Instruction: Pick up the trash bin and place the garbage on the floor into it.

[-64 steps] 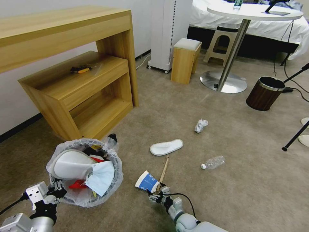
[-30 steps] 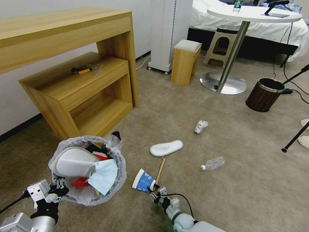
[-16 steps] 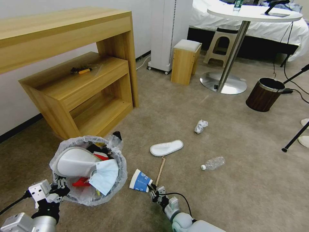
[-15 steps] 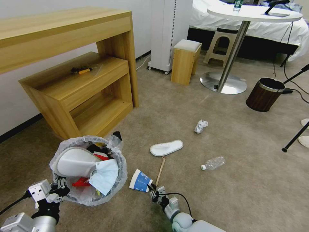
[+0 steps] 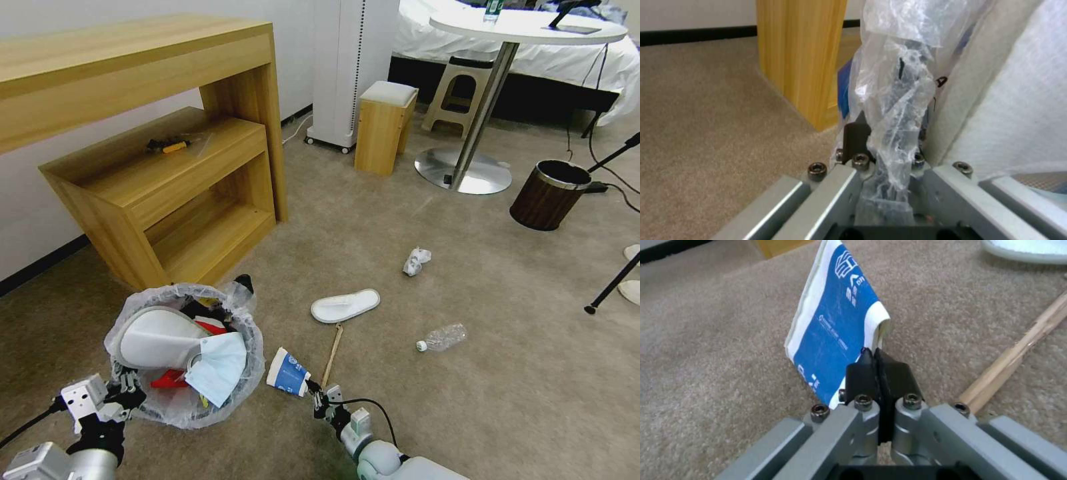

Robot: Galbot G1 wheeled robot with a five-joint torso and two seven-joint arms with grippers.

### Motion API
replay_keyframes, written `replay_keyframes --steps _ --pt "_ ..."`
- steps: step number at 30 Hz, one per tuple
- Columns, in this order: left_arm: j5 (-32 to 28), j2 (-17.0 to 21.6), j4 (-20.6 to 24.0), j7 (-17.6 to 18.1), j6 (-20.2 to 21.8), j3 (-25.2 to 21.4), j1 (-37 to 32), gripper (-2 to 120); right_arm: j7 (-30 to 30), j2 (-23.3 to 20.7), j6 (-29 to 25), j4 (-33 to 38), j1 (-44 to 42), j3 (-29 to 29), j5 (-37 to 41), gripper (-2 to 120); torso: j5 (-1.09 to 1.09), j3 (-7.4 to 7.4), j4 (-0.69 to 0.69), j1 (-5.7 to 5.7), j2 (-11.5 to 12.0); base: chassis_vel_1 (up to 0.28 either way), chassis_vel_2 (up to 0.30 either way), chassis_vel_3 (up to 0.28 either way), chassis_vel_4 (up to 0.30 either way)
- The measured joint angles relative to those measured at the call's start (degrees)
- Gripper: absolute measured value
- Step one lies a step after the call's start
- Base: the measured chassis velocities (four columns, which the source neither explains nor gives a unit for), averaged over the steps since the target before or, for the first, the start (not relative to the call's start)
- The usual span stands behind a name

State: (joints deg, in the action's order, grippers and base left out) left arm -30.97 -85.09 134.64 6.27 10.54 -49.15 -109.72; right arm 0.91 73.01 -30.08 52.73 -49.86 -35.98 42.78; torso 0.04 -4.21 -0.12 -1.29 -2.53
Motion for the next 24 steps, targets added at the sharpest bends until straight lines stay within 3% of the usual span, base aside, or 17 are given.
replay_keyframes --steps 18,24 --pt "0.7 -0.4 -1.6 0.5 -0.1 -0.3 0.0 0 -0.8 -5.7 -0.5 6.1 -0.7 0.9 0.6 0 0.0 0.0 -0.01 -0.01 0.0 0.0 0.0 0.0 0.0" --pt "1.1 -0.1 -3.0 0.6 -0.1 -0.8 -0.1 0 -0.7 -10.7 -0.1 11.9 -0.6 1.4 1.5 0 -0.02 0.01 0.0 0.0 0.0 0.0 0.0 0.0 0.0"
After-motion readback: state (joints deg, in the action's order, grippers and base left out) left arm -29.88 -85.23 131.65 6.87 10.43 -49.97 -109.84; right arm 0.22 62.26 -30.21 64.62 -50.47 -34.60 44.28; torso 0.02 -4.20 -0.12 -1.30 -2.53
